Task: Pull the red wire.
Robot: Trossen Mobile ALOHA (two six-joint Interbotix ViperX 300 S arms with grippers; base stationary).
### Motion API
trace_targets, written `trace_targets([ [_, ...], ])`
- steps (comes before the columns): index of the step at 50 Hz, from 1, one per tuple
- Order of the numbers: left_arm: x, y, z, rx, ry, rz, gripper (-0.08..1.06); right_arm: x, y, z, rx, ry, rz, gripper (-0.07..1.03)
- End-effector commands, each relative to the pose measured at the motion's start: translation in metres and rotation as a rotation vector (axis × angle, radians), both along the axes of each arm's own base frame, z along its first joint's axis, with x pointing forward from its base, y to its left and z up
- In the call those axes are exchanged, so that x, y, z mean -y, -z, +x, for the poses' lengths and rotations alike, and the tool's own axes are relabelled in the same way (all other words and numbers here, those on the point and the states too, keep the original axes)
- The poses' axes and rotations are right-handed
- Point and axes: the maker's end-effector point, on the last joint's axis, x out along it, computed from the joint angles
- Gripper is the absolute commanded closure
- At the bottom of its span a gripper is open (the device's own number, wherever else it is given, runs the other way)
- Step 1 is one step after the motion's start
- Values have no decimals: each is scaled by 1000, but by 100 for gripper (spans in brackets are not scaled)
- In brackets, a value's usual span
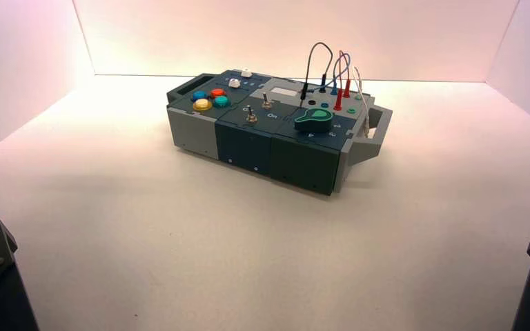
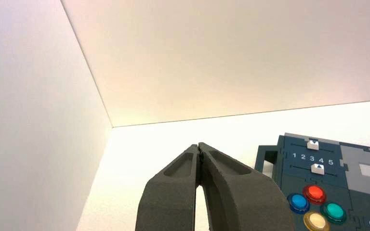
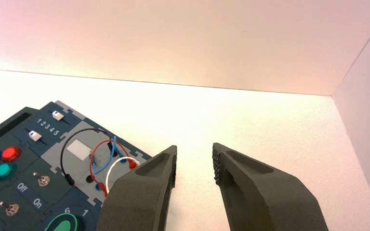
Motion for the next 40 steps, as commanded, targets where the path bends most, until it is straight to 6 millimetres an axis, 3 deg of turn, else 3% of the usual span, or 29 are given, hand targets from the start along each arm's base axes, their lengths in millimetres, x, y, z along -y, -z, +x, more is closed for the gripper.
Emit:
trace_targets([
  [1, -1, -11, 4, 30, -6, -5, 101, -1, -6, 2, 20, -5, 2, 55],
  [17, 4, -13, 4, 11, 15, -6, 101, -4, -5, 0, -16, -11, 3, 55],
  [33, 34, -12, 5, -167, 135, -4, 101, -14, -11, -8, -215, -42, 3, 53],
  [40, 50, -14, 5, -256, 213, 30, 101, -26, -4, -14, -396, -92, -27, 53],
])
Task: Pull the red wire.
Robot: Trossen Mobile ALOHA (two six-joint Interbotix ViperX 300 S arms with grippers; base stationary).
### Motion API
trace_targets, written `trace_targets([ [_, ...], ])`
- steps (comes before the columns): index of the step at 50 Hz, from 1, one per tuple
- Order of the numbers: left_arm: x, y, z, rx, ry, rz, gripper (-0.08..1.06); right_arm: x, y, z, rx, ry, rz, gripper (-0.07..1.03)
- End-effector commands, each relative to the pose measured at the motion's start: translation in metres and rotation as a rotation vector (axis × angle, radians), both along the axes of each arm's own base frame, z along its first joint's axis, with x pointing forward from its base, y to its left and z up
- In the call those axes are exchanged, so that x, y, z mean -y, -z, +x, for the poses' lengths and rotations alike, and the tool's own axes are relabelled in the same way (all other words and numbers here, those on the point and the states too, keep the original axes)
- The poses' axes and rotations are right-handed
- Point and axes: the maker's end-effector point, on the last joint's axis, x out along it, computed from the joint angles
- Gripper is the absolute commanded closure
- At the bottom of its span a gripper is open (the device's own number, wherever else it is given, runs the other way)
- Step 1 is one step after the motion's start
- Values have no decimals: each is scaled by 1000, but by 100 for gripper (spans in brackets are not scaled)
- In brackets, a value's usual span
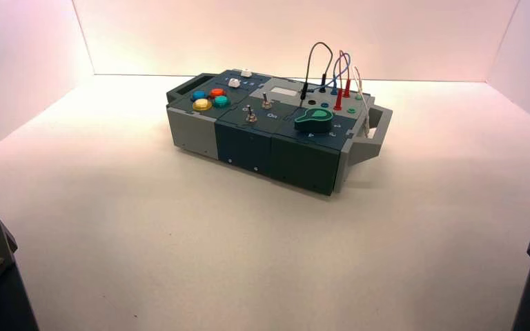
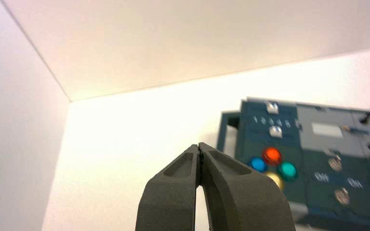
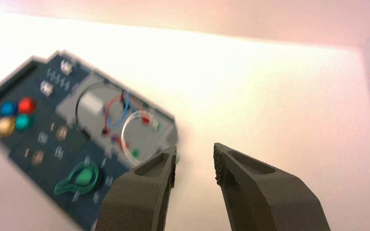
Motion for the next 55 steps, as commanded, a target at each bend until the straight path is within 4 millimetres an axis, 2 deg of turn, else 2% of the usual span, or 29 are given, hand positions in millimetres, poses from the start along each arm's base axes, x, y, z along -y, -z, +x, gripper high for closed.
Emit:
trace_targets([
  [1, 19, -18, 5, -35, 88, 29, 101, -13, -6, 2, -124, -49, -18, 53],
  [7, 39, -16, 1, -113, 175, 52, 101, -27, 4, 0, -237, -110, -49, 53],
  [15, 64, -2, -8, -256, 283, 87, 101, -49, 15, 2, -280, -189, -66, 50],
  [23, 82, 6, -10, -306, 369, 133, 101, -74, 30, 9, -313, -255, -81, 49],
  [33, 93, 2, -13, -285, 407, 138, 101, -84, 52, 18, -354, -263, -80, 49],
  [40, 104, 9, -21, -308, 461, 160, 101, -90, 67, 26, -381, -263, -78, 49],
  [55, 119, 10, -31, -325, 499, 129, 101, -95, 89, 37, -405, -251, -74, 49],
])
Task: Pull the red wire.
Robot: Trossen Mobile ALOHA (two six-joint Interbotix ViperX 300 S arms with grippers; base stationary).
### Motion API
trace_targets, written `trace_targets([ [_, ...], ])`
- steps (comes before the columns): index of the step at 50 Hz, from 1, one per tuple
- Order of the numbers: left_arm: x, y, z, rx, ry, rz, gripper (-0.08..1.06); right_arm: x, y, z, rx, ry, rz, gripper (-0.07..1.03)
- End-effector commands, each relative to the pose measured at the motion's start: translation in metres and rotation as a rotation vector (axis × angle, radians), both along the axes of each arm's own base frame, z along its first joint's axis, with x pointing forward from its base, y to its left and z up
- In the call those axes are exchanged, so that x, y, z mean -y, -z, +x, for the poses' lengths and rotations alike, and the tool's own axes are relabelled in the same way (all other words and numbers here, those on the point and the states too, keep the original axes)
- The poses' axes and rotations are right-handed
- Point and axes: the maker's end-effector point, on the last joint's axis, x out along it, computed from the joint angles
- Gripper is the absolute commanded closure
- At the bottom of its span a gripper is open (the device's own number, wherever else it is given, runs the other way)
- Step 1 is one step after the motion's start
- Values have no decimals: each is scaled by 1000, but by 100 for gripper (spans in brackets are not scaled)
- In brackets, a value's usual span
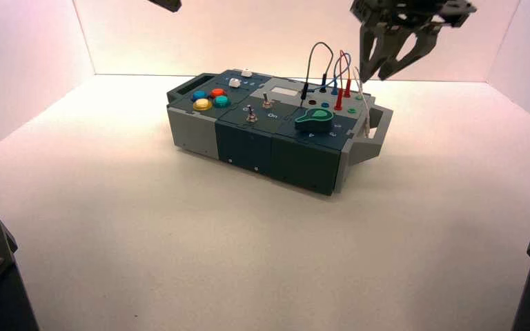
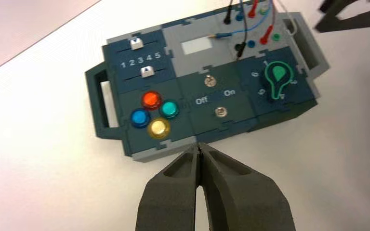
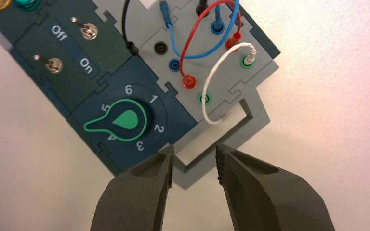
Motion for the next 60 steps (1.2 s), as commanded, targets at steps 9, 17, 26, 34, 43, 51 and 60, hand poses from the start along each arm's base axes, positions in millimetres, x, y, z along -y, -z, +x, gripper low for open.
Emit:
trace_targets([
  [9, 9, -12, 1, 3, -5, -56, 101, -13, -2, 21, 57, 29, 55, 49],
  [17, 10, -10, 1, -3, -5, -55, 101, -20, 2, 27, 49, 60, 90, 49],
  [26, 11, -7, 2, -13, -3, -50, 101, -23, 9, 34, 38, 63, 88, 49],
  [34, 12, -3, 1, -27, 3, -42, 101, -25, 18, 40, 31, 61, 81, 49],
  [43, 15, -2, -2, -34, 18, -37, 101, -26, 13, 41, 38, 63, 87, 49],
  [51, 15, -2, -1, -34, 18, -37, 101, -24, -2, 33, 60, 55, 95, 49],
  [60, 15, -1, -1, -36, 16, -36, 101, -19, -3, 21, 20, 52, 83, 49],
])
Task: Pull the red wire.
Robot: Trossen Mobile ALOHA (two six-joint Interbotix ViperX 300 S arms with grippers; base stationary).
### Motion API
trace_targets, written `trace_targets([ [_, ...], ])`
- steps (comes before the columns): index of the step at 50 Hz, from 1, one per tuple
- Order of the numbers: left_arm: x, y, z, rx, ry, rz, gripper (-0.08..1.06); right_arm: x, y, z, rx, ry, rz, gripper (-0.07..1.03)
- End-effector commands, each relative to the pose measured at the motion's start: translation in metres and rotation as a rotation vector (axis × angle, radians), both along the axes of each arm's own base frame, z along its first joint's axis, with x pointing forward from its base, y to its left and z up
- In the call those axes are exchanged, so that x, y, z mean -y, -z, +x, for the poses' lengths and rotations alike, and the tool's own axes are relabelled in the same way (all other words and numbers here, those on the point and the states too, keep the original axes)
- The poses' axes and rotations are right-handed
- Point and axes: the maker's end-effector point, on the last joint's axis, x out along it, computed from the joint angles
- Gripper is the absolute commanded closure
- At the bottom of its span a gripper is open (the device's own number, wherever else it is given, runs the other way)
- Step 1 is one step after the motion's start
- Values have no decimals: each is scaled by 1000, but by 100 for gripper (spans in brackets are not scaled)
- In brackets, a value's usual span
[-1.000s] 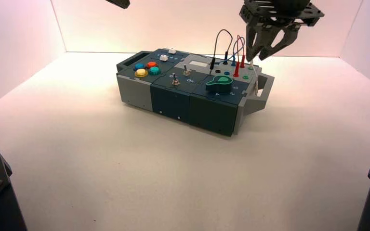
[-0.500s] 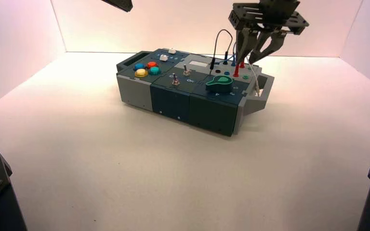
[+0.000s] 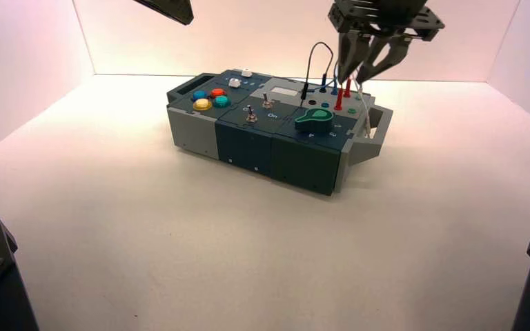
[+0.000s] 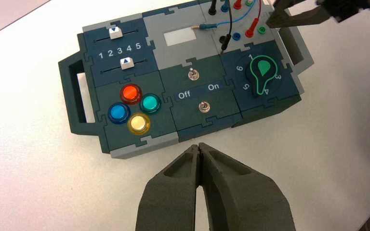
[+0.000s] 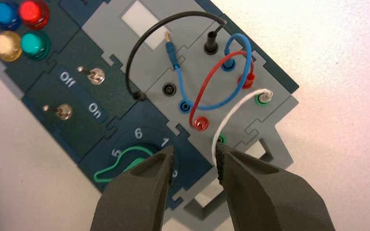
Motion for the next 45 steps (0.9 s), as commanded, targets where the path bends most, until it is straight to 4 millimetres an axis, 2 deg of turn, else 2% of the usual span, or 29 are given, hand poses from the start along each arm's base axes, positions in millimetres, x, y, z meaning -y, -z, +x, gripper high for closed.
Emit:
trace_targets([
  [1, 5, -14, 6, 37, 8, -19, 101, -1, -13, -3, 14, -5, 11, 49],
  [10, 5, -13, 6, 35, 8, -18, 101, -10, -15, -16, -31, -43, 3, 49],
  [20, 5, -13, 6, 34, 8, -17, 101, -21, -13, -20, -42, -71, 4, 49],
  [35, 4, -14, 5, 39, 7, -18, 101, -19, 9, -5, -13, -102, -55, 49],
  [45, 4, -13, 5, 37, 7, -17, 101, -21, 15, 10, 10, -119, -80, 49],
])
